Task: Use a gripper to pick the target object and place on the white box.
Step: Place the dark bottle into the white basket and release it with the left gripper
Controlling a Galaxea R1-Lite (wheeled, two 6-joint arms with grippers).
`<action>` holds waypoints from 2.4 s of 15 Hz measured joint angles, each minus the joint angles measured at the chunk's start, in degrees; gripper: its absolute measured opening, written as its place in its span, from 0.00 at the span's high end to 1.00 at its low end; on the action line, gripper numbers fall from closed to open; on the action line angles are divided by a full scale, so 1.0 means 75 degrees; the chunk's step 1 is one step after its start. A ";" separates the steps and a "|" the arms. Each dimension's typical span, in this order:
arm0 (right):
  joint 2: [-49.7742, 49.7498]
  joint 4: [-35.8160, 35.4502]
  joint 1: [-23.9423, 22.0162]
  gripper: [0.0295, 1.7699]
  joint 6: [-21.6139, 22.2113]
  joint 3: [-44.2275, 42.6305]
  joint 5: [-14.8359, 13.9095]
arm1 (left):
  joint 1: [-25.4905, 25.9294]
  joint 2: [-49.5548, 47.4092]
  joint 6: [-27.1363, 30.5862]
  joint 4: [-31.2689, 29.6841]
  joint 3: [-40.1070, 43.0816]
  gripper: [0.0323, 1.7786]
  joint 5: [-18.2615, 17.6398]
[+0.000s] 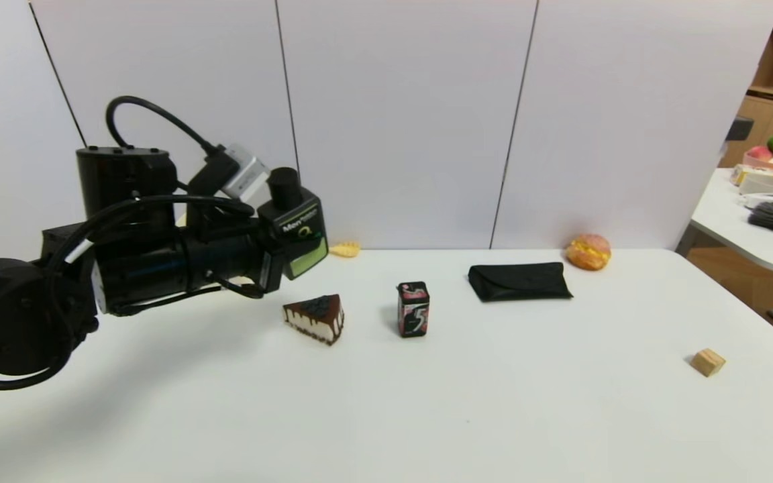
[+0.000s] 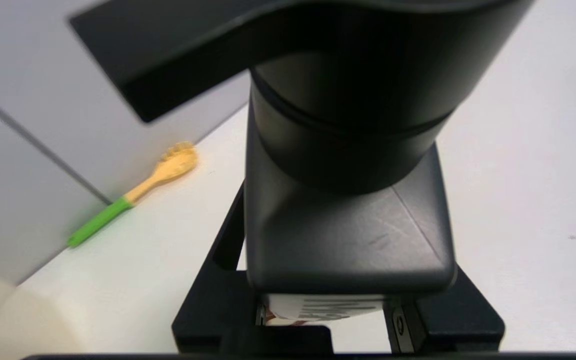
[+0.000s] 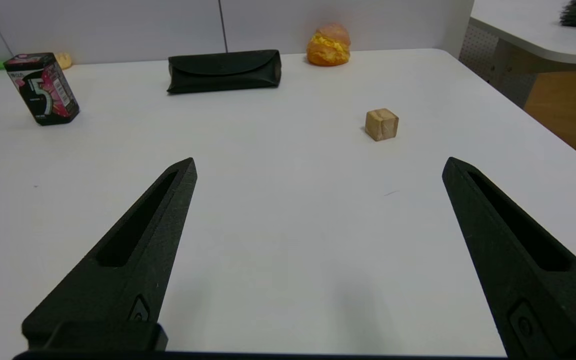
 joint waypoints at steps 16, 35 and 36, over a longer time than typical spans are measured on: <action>0.0000 -0.0003 0.0000 0.04 0.0000 0.0000 0.0000 | 0.3317 0.1994 -0.0016 0.1399 -0.3355 0.66 0.0000; 0.0000 -0.0003 0.0000 0.04 0.0000 0.0000 0.0003 | 0.3524 0.3670 -0.0049 0.1455 -0.4184 0.66 -0.0008; 0.0000 -0.0003 0.0000 0.04 -0.0002 0.0000 0.0000 | 0.3524 0.3729 -0.0052 0.1463 -0.4223 0.66 -0.0008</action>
